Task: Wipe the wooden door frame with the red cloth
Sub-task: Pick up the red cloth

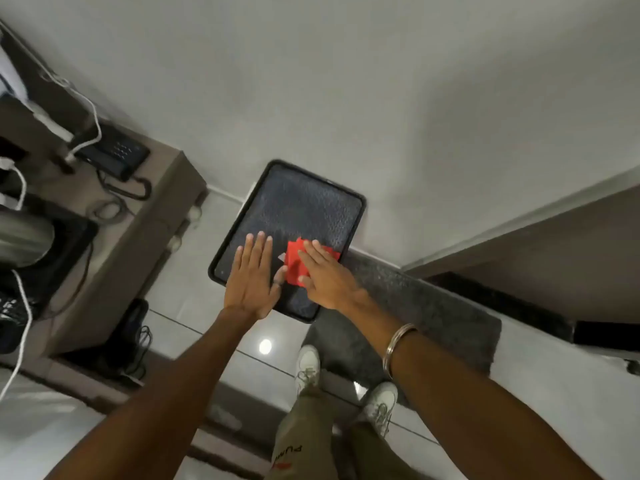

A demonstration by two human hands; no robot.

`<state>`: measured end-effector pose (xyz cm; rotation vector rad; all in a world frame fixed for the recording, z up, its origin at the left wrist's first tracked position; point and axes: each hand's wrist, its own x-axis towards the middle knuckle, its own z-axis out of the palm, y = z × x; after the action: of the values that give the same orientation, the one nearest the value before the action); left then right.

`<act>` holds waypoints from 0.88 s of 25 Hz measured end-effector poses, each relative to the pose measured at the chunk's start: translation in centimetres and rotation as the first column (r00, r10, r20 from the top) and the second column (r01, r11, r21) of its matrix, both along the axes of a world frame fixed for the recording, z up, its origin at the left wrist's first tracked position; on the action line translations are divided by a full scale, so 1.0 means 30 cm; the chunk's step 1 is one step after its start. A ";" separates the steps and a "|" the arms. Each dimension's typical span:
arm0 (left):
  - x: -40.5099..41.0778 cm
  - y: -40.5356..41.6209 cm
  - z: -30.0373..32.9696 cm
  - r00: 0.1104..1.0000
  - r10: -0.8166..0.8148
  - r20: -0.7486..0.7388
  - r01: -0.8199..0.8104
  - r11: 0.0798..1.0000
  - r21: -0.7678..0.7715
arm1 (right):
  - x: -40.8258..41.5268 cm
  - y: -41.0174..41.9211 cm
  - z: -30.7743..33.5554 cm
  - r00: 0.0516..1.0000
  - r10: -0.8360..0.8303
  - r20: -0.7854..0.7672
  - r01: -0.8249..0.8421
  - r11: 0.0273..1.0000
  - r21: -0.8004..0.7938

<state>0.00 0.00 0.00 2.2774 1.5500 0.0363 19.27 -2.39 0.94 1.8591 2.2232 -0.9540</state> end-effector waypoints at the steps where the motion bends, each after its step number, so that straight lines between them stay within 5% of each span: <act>1: 0.028 0.045 -0.032 1.000 0.003 0.015 -0.003 1.000 -0.012 | -0.022 0.048 -0.050 0.997 0.006 0.079 -0.006 1.000 0.005; 5: 0.134 0.171 0.039 0.994 -0.046 0.102 0.040 0.997 0.060 | -0.030 0.156 -0.050 0.948 -0.137 0.286 0.103 0.986 0.133; 7: 0.046 0.077 -0.090 0.992 0.046 0.114 -0.039 0.997 -0.067 | -0.143 0.080 -0.198 0.945 -0.054 0.321 0.068 0.997 -0.033; 9: 0.007 0.009 -0.115 0.995 0.038 0.094 -0.035 0.999 -0.037 | -0.172 0.003 -0.225 0.924 -0.068 0.375 0.062 0.998 0.028; 11: 0.001 0.041 -0.098 0.993 0.036 0.115 -0.033 0.999 -0.031 | -0.165 0.062 -0.199 0.941 -0.122 0.315 0.112 0.992 0.050; 13: 0.018 0.057 -0.042 0.990 0.009 0.138 -0.009 1.000 0.001 | -0.135 0.109 -0.144 0.947 -0.309 0.091 0.301 0.950 0.085; 16: 0.078 0.075 0.097 0.982 -0.024 0.187 0.008 0.997 0.082 | -0.055 0.134 0.042 0.585 -0.761 -0.280 0.755 0.637 -0.154; 19: 0.214 0.169 0.361 0.963 -0.154 0.223 0.095 0.962 0.256 | 0.060 0.133 0.328 -0.075 -0.844 -0.531 0.784 0.279 -0.555; 22: 0.408 0.276 0.697 0.909 -0.303 0.286 0.142 0.871 0.470 | 0.223 0.093 0.654 -0.572 -0.500 -0.650 0.517 0.395 -0.759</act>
<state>12.23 8.28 20.92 2.5918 1.1615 0.7651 25.95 0.39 20.58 2.8394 0.2161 -3.5934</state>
